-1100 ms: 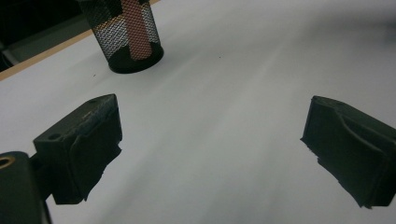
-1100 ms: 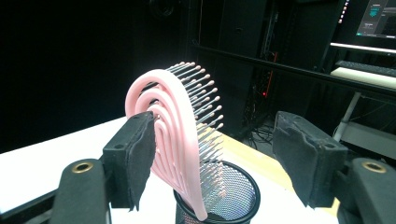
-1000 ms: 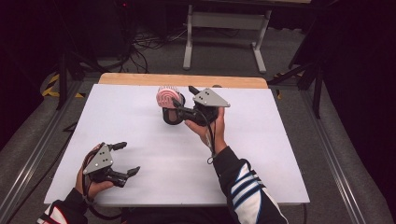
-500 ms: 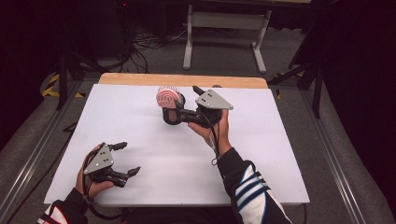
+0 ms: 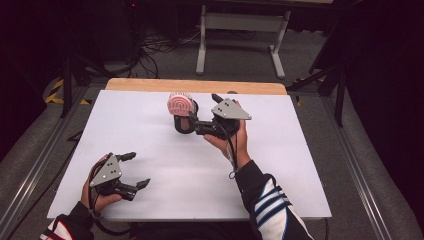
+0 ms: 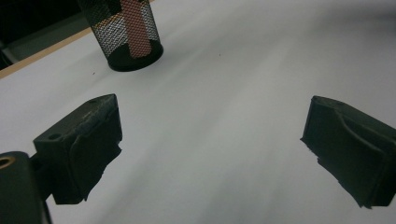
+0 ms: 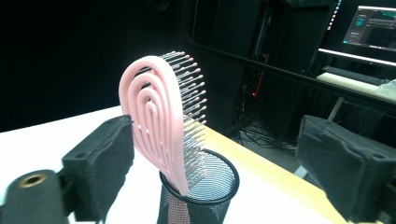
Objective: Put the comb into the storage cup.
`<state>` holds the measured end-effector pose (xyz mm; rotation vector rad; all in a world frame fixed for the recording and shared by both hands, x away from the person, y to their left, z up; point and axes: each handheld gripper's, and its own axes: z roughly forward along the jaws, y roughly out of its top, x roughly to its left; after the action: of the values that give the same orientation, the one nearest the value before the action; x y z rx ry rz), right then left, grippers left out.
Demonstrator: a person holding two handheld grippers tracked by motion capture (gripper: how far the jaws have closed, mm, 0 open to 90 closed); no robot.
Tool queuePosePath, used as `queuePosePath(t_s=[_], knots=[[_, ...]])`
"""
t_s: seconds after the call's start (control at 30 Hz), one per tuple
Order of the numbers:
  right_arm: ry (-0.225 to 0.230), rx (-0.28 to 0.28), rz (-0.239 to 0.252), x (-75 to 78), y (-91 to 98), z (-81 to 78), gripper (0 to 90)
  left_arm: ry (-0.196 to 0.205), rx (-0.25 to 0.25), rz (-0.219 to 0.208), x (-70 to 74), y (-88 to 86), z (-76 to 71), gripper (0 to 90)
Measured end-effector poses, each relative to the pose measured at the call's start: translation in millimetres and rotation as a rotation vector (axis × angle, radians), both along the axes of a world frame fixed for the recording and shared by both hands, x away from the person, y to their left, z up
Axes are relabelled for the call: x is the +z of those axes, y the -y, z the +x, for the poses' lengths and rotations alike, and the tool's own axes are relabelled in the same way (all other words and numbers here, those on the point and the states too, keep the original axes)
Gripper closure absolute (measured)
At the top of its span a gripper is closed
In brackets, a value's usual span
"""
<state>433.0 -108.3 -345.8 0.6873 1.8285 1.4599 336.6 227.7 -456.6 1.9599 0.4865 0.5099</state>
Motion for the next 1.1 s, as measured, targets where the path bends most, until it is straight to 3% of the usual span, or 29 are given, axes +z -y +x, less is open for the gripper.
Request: queuePosePath(t_s=[0.1, 0.27, 1.1], knots=[[-0.009, 0.003, 0.004, -0.8, 1.0, 0.1, 6.4, 0.0, 0.002, -0.001, 0.0, -0.1, -0.2, 5.8], [-0.001, 0.008, -0.029, -2.4, -0.7, -2.3, 4.1, 0.0, 0.0, -0.004, 0.0, -0.2, -0.2, 5.8], [0.049, 0.0, -0.113, -8.5, 3.4, -19.5, 4.6, 0.002, 0.002, 0.003, 0.2, 0.6, -0.5, 5.8]])
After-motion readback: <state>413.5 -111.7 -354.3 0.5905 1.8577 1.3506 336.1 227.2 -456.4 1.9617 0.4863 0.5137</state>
